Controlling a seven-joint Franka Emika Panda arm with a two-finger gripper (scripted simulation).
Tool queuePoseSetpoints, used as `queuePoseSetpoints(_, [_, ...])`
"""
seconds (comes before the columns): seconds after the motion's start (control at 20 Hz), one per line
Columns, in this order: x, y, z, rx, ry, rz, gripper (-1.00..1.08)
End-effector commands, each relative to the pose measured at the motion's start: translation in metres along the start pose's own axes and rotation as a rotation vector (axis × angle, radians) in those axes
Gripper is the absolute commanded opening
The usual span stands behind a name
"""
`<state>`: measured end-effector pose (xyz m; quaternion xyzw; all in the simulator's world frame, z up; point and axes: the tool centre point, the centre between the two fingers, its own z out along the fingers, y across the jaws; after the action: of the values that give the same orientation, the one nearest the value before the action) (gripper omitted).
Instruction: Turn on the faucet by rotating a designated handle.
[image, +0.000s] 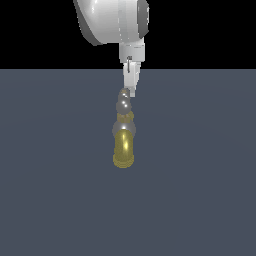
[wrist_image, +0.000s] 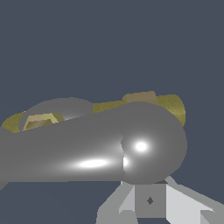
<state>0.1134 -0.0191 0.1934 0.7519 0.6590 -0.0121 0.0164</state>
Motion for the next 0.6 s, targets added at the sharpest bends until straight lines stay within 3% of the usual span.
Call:
queuePoseSetpoints(0.0, [0.046, -0.012, -0.002, 0.003, 0.02, -0.051, -1.0])
queuePoseSetpoints(0.55, [0.108, -0.047, -0.006, 0.006, 0.036, -0.089, -1.0])
